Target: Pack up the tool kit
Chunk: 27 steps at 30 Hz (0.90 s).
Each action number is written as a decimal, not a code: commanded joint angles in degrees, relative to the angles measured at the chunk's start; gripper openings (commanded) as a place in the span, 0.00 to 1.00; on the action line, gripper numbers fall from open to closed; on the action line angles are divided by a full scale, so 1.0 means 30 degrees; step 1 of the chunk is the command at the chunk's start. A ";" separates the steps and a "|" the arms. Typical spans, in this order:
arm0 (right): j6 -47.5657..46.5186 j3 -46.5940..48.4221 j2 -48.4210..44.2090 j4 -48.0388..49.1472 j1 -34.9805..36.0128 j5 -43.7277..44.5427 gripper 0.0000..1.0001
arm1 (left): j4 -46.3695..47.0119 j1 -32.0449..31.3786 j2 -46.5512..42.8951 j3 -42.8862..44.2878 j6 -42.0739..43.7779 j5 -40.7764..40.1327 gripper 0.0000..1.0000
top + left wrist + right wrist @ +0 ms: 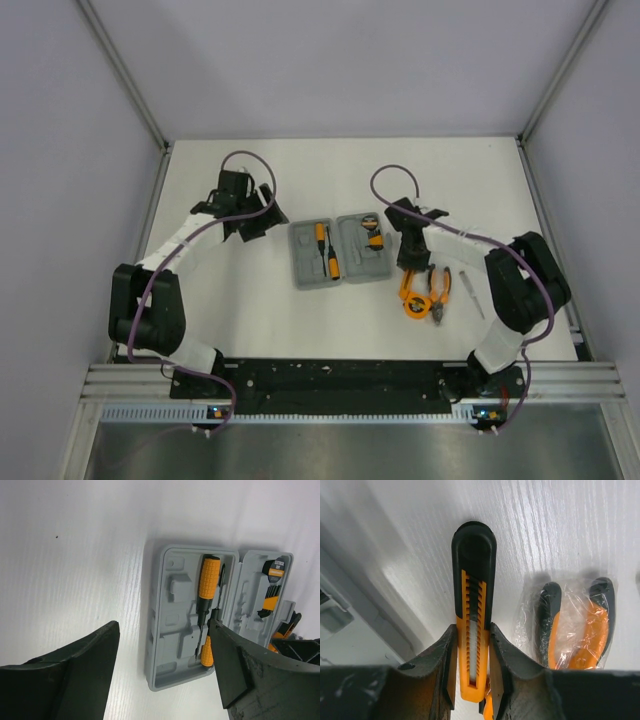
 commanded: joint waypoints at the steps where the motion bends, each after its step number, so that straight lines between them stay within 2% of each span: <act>1: -0.1494 0.1863 -0.1169 0.0183 -0.0223 0.1191 0.14 | 0.0967 0.0077 0.0019 0.0046 0.0070 0.0883 0.76; 6: -0.3369 0.4088 -0.2431 0.0242 -0.0223 0.1340 0.14 | 0.0938 0.0106 0.0194 0.0251 0.0158 0.1118 0.76; 12: -0.5712 0.5556 -0.2522 0.1996 0.0069 -0.2081 0.15 | 0.0909 0.0106 0.0371 0.0369 0.0157 0.1411 0.75; 16: -0.7061 0.6346 -0.1411 0.2907 0.1150 -0.3698 0.15 | 0.0879 0.0106 0.0370 0.0427 0.0187 0.1557 0.75; 27: -0.7357 0.8750 0.2779 0.3055 0.3468 -0.4462 0.15 | 0.0703 0.0135 0.0458 0.0486 0.0333 0.1850 0.74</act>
